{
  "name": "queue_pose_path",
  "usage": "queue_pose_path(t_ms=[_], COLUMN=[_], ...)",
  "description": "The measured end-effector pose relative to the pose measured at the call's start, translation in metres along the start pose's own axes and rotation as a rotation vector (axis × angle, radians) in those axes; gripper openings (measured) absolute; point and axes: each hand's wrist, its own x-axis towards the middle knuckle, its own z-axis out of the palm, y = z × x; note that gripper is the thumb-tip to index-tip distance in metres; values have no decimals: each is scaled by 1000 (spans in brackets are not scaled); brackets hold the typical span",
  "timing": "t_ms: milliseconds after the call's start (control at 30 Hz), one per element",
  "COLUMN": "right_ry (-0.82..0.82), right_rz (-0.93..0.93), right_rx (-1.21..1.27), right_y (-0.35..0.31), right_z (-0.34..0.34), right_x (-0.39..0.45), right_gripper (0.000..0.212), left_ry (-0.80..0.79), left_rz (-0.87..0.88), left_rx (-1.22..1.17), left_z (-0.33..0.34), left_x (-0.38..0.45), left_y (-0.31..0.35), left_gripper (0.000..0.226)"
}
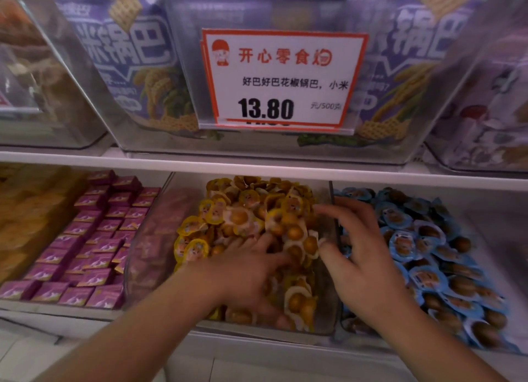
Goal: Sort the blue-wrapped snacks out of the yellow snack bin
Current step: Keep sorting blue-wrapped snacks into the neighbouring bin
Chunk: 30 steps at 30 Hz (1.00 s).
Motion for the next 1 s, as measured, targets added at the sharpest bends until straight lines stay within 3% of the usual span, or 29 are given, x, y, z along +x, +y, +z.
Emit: queue_pose_path(t_ms=[100,267,500,567,667,833,900,1000], right_ry=[-15,-13,40,37,29,26,29,39], right_rz=[13,16,-22,-13,-1,19,30,37], right_rx=[7,25,48,47,29,10,10,11], right_y=[-1,-3,0,1,1,-1,-2,-1], right_z=[-2,-2,1,1,1,1,1,3], right_x=[-1,-2,-2,-2,-1,0,0,1], right_gripper=[44,45,33,38,42,42,46,48], left_ry=[99,246,150,101,-39,-42,11,197], left_rz=[48,46,-61,-44,-73,-137,-137,-87], left_rx=[174,158,49,72,117,303,380,527], left_z=[-14,-41,-45,-35,-20,-6,2,3], left_x=[8,10,-20,-35,-55,-42,-33,-23], left_y=[-24,-51,-59,-52,-45,-41,-38,-39], left_gripper=[91,62,46,57,95,116,116,87])
